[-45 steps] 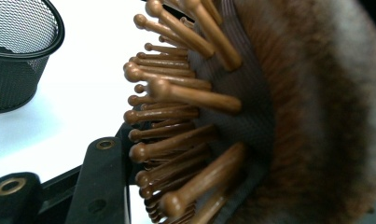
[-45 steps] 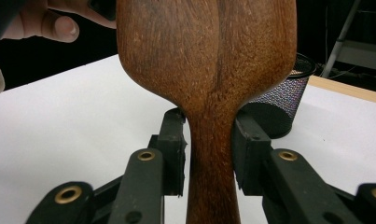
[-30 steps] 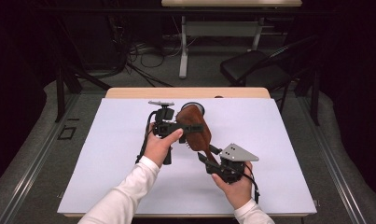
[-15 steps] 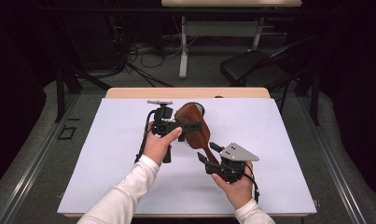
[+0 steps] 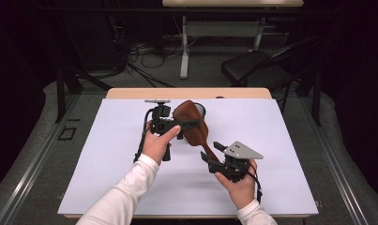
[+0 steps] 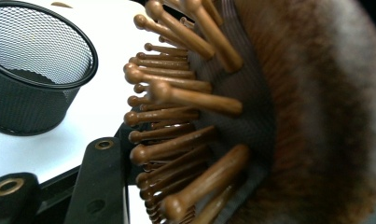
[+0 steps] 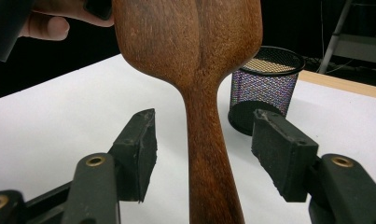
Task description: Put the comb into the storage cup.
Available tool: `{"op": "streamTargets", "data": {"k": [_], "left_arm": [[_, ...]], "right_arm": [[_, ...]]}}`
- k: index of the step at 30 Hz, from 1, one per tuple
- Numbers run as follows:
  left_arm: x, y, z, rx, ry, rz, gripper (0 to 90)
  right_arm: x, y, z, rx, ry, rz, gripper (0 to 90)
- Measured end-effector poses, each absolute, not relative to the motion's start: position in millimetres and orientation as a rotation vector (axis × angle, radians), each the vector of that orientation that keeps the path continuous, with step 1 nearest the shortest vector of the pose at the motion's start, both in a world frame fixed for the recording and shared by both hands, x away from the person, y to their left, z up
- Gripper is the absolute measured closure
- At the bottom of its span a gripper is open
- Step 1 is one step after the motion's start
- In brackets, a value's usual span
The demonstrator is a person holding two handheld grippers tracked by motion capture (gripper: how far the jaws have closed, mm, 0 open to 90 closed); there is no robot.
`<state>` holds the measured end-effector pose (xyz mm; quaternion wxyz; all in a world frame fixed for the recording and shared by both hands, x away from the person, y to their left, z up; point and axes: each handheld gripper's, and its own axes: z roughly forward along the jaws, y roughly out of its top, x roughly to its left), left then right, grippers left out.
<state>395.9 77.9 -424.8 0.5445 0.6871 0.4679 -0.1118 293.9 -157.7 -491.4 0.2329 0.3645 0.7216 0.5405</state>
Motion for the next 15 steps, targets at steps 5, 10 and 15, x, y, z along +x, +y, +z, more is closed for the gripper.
{"op": "streamTargets", "data": {"k": [5,10,15], "left_arm": [[397.5,79.5,-425.1,1.627,1.107,-0.258,48.2],[399.0,81.3,-424.8,1.621,1.106,-0.254,48.2],[401.3,84.2,-424.6,1.61,1.11,-0.242,48.1]], "right_arm": [[293.6,-157.9,-490.3,0.992,1.977,1.486,36.6],[295.2,-158.8,-488.7,0.98,1.996,1.489,35.9],[294.8,-157.4,-486.2,0.965,2.012,1.477,35.9]]}}
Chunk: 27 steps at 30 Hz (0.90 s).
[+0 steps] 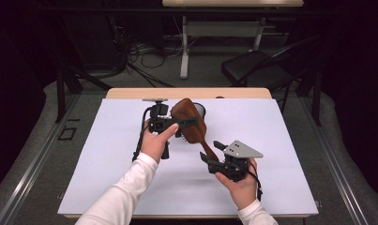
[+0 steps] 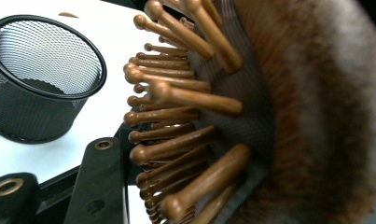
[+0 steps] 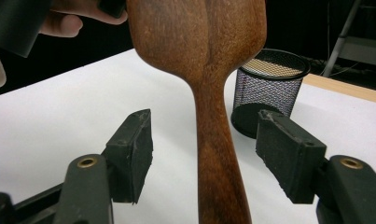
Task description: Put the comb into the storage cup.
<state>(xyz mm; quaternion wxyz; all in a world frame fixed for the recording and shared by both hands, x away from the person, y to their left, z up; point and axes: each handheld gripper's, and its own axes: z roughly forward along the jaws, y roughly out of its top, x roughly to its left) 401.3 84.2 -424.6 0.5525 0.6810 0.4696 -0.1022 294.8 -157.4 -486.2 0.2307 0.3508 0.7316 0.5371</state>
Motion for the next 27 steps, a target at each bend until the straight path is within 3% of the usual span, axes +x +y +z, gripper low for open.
{"op": "streamTargets", "data": {"k": [11,22,27], "left_arm": [[406,90,-424,1.592,1.136,-0.22,48.1],[410,93,-421,1.592,1.139,-0.166,48.1],[413,95,-418,1.585,1.136,-0.149,48.0]], "right_arm": [[294,-158,-482,0.957,2.024,1.476,35.9],[295,-161,-477,0.991,2.026,1.471,24.8],[295,-159,-478,0.98,2.063,1.44,23.7]]}}
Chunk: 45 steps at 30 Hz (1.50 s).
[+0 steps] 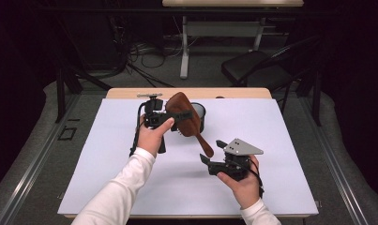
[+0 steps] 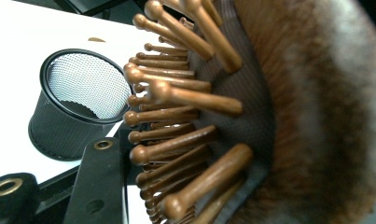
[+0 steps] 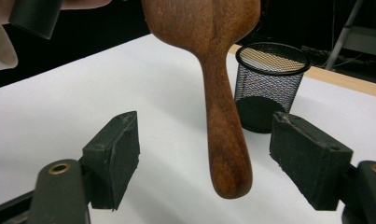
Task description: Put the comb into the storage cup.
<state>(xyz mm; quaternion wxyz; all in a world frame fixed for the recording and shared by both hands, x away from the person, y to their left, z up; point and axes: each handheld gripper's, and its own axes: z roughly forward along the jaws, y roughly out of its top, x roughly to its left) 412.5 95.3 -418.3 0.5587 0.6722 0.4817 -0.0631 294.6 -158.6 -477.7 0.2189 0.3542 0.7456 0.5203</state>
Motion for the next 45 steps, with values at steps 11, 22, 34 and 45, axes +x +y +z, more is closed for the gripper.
{"op": "streamTargets", "data": {"k": [11,22,34,45], "left_arm": [[421,98,-413,1.56,1.138,-0.113,47.9],[429,102,-404,1.545,1.135,-0.076,47.9],[436,100,-392,1.533,1.127,-0.043,47.9],[443,101,-384,1.521,1.148,-0.018,47.8]], "right_arm": [[297,-162,-478,0.999,2.082,1.456,15.4],[300,-165,-479,0.996,2.082,1.454,0.0],[301,-171,-479,1.031,2.059,1.442,0.0],[302,-174,-479,1.048,2.05,1.442,0.0]]}}
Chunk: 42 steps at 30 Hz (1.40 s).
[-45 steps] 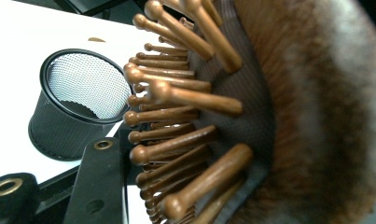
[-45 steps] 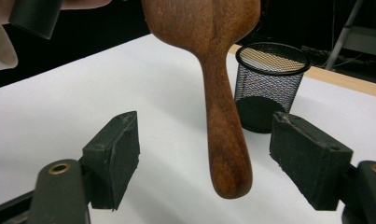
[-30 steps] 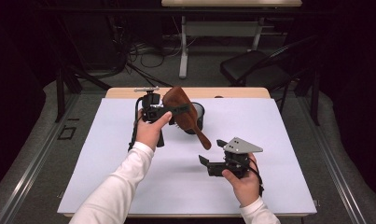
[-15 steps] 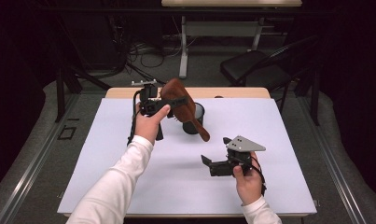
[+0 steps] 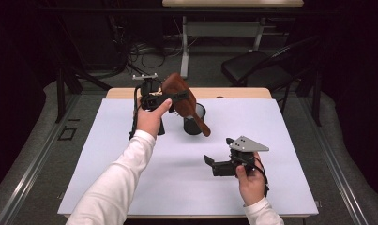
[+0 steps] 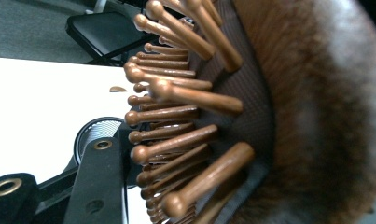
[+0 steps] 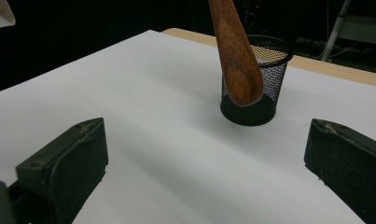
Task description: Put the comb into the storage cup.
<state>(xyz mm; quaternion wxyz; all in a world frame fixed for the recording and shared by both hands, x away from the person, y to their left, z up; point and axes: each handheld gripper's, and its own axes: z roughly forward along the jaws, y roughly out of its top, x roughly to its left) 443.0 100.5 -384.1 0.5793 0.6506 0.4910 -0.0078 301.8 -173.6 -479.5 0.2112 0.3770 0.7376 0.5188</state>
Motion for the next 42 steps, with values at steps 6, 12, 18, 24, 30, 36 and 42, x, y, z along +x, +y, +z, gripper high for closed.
{"op": "streamTargets", "data": {"k": [6,12,18,24,30,36,42], "left_arm": [[447,104,-383,1.51,1.164,0.0,47.8],[451,107,-382,1.483,1.179,0.008,47.8],[454,109,-379,1.459,1.188,0.028,47.7],[457,109,-375,1.454,1.194,0.055,47.7],[461,110,-371,1.444,1.203,0.08,47.7],[464,109,-369,1.445,1.216,0.099,47.7],[467,110,-370,1.43,1.233,0.115,47.7]], "right_arm": [[302,-174,-480,1.052,2.048,1.439,0.0],[301,-175,-479,1.064,2.044,1.448,0.0],[301,-177,-480,1.061,2.039,1.45,0.0],[301,-178,-479,1.068,2.034,1.453,0.0],[302,-179,-479,1.071,2.028,1.453,0.0],[302,-180,-480,1.073,2.025,1.457,0.0],[302,-180,-480,1.075,2.024,1.455,0.0]]}}
